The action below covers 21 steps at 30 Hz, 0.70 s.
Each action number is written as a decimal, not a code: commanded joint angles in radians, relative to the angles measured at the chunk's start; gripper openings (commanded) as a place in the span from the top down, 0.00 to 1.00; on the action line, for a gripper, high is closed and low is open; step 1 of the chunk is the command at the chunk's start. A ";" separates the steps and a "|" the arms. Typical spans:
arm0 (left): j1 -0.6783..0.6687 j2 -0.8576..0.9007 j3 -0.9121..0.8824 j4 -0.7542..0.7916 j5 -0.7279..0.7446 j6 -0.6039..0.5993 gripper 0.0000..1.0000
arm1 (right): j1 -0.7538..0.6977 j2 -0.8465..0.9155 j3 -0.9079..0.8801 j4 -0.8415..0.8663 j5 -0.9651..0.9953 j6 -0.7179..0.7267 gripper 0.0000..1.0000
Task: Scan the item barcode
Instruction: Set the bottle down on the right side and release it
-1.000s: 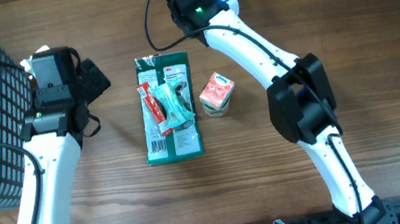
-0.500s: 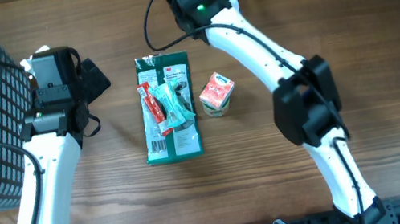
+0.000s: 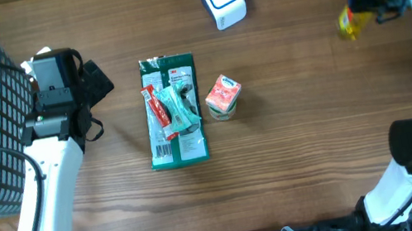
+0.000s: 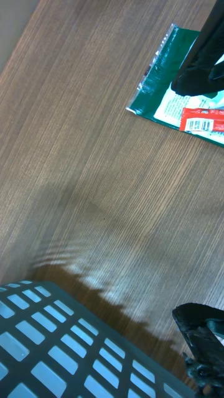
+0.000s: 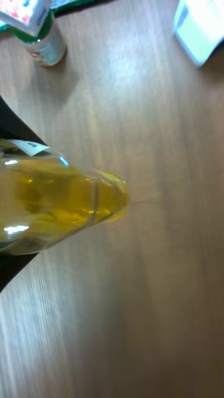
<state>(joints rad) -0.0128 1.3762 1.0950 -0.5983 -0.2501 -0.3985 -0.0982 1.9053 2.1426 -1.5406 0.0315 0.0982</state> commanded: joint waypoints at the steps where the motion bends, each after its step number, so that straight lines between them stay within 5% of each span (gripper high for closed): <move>1: 0.004 0.001 0.004 0.003 -0.013 0.001 0.00 | -0.057 0.025 -0.179 0.058 -0.126 0.034 0.92; 6: 0.004 0.001 0.004 0.003 -0.013 0.001 0.00 | -0.062 0.025 -0.491 0.323 -0.099 0.032 0.88; 12: 0.004 0.001 0.004 0.003 -0.013 0.001 0.00 | -0.062 0.024 -0.537 0.378 -0.097 0.031 0.81; 15: 0.004 0.001 0.004 0.003 -0.013 0.001 0.00 | -0.062 0.025 -0.537 0.376 -0.077 0.032 0.60; 18: 0.004 0.001 0.004 0.003 -0.013 0.001 0.00 | -0.062 0.024 -0.537 0.372 -0.076 0.032 0.25; 21: 0.004 0.001 0.004 0.003 -0.013 0.001 0.00 | -0.062 0.015 -0.530 0.372 -0.076 0.032 0.14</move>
<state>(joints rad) -0.0128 1.3762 1.0950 -0.5980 -0.2501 -0.3985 -0.1635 1.9301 1.6157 -1.1656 -0.0517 0.1268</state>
